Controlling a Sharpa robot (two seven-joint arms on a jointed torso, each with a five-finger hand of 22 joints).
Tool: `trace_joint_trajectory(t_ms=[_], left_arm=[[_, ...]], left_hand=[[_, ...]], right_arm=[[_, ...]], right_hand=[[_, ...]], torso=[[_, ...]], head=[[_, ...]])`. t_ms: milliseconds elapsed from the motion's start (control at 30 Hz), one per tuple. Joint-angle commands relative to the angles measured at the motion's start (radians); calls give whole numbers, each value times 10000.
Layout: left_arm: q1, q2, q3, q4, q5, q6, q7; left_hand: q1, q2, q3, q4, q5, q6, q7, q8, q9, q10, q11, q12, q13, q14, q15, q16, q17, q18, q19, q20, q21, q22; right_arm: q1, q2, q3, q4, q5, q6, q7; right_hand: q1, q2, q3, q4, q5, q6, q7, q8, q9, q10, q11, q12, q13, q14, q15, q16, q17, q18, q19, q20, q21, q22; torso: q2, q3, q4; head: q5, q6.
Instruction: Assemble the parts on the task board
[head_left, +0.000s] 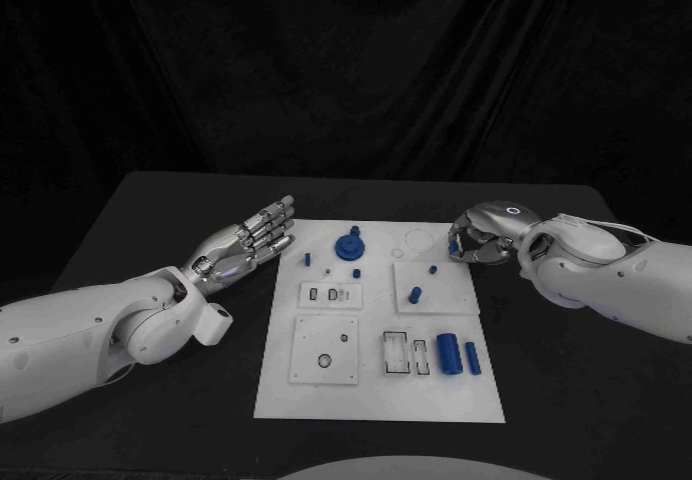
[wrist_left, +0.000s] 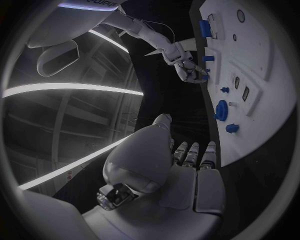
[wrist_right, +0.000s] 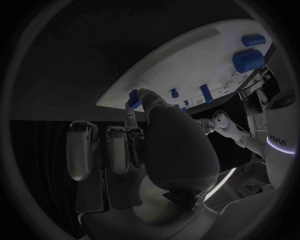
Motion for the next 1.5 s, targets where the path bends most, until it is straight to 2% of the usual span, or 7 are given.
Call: trace_joint_trajectory(t_ms=[33, 167, 333, 500, 700, 1033, 1500], left_arm=[[-17, -28, 6, 45, 5, 99, 98], [-19, -54, 6, 63, 5, 79, 92], [-21, -43, 6, 91, 5, 64, 80], [-21, -14, 6, 86, 5, 71, 71], [-21, 11, 6, 94, 5, 70, 68], [-20, 112, 6, 56, 5, 86, 75], [-21, 194, 6, -19, 5, 112, 84]], left_hand=[[-76, 22, 74, -3, 51, 77, 11, -5, 6, -15, 62, -66, -17, -4, 81, -37, -13, 93, 29, 67, -16, -3], [-77, 23, 80, -7, 54, 86, 30, -2, 8, -15, 63, -66, -17, -4, 82, -37, -13, 93, 28, 67, -16, -3], [-79, 22, 82, -10, 54, 94, 37, 0, 9, -15, 62, -66, -17, -4, 82, -37, -13, 93, 31, 67, -14, -1], [-79, 22, 82, -10, 54, 94, 37, 0, 9, -15, 62, -66, -17, -4, 82, -37, -13, 93, 31, 67, -14, -1], [-80, 20, 86, -16, 65, 102, 49, 3, 11, -15, 61, -66, -17, -4, 80, -37, -13, 94, 31, 67, -15, -1], [-80, 19, 87, -19, 68, 107, 53, 4, 12, -15, 60, -66, -17, -4, 80, -37, -13, 94, 32, 67, -13, 0], [-81, 9, 88, -28, 72, 115, 64, 6, 13, -15, 60, -66, -17, -4, 81, -37, -13, 95, 32, 68, -14, 0]], right_arm=[[27, -143, 12, 437, 81, -973, 61], [291, -308, 15, 1228, 78, -1116, -144], [643, -346, 17, 2714, -533, -799, -806], [722, 185, 16, 3239, -1008, -429, -1093], [636, 974, 15, 3083, -1174, 38, -1313], [229, 2112, 16, 2368, -1423, 631, -2039], [-153, 2574, 16, 1845, -1537, 1072, -2403]], right_hand=[[4, 150, -2, -56, 70, 197, -118, 45, 167, 1042, 28, 26, 2628, 1038, -14, 26, 2635, -182, 467, -40, -32, 2251], [-4, 102, -4, -104, 141, 197, -63, 21, 171, 1042, 86, 26, 2628, 1038, 34, 26, 2635, -181, 462, -12, -43, 2247], [-72, 47, -37, -134, -1, 233, -39, 3, 173, 1042, 120, 26, 2628, 1038, 71, 26, 2635, -170, 441, 22, -85, 2232], [-60, 36, -29, -180, -20, 295, -62, 17, 184, 1042, 107, 26, 2628, 1038, 73, 26, 2635, -155, 412, 32, -144, 2213], [-56, 34, -22, -204, -3, 325, -72, 23, 190, 1042, 98, 26, 2628, 1038, 68, 26, 2635, -139, 382, 34, -204, 2192], [-88, 11, 17, -312, 244, 327, -75, -37, 187, 1042, 82, 26, 2628, 1038, 48, 26, 2635, -92, 298, 30, -377, 2133], [-153, -21, 50, -399, 366, 231, -34, -146, 161, 1042, 107, 26, 2628, 1038, 58, 26, 2635, -41, 197, 33, -585, 2062]], torso=[[-7, -8, -11], [-3, -19, -10], [9, -20, 43], [2, 6, 17], [-21, -10, 43], [6, -4, 53], [-5, -1, 1]], head=[[57, 11], [80, 26], [11, 62], [8, 79], [-47, 106], [-61, 133], [12, 58]])
